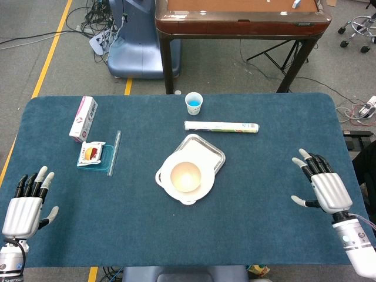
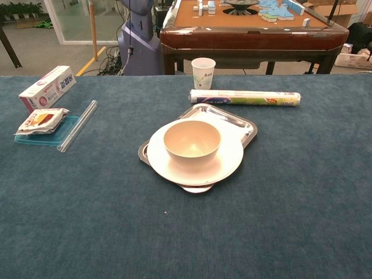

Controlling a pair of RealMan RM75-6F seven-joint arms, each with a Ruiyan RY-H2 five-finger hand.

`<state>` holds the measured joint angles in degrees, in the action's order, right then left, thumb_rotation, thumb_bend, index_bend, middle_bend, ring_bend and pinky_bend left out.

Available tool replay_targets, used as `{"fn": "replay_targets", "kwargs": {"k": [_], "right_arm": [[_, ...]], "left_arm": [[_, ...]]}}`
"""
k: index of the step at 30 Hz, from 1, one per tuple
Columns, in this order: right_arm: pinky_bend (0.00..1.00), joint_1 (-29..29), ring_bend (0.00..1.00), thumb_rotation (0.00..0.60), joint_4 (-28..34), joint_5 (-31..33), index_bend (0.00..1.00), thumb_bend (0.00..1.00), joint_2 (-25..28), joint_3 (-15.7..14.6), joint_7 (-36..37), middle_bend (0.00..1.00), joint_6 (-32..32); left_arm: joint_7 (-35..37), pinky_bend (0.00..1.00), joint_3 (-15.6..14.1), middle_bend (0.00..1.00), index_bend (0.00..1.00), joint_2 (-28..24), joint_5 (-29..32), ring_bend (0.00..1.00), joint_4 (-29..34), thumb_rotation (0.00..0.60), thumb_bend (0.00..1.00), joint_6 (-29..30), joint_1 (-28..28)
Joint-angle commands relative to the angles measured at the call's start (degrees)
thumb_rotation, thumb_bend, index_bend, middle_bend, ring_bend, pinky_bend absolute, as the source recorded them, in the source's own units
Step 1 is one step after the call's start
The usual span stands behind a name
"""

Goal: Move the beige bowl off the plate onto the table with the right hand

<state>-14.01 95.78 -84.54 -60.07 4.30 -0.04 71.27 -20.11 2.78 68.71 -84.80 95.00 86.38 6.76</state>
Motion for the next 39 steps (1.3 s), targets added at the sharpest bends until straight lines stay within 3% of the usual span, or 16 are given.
{"fn": "replay_targets", "kwargs": {"k": [1,15,22,39], "right_arm": [[0.0,-2.5,0.0,0.6,2.17,1.07,0.12,0.21,1.19,1.32,-0.21,0.03,-2.96],[0.0,-14.35,0.0,0.6,5.02,9.0,0.01,0.15,-0.3,4.96,-3.1,0.0,-18.97],[0.0,-20.07,0.0,0.6,4.99,13.66,0.0,0.13,-2.67,6.11,-5.93,0.0,-25.27],[0.0,-30.41,0.0,0.6,6.81,23.59,0.0,0.1,-7.49,6.88,-13.93,0.0,-30.56]], "left_arm": [[0.2,0.0,0.06,0.0,0.0,-0.13,-0.06,0.0,0.14,0.6,0.27,0.13,-0.06],[1.48,0.0,0.51,0.0,0.0,-0.79,0.37,0.0,0.36,0.6,0.27,0.24,-0.25],[1.69,0.0,0.61,0.0,0.0,-0.87,0.55,0.0,0.22,0.6,0.27,-0.13,-0.12],[3.18,0.0,0.65,0.0,0.0,-1.66,0.05,0.0,0.52,0.6,0.27,0.46,-0.45]]}}
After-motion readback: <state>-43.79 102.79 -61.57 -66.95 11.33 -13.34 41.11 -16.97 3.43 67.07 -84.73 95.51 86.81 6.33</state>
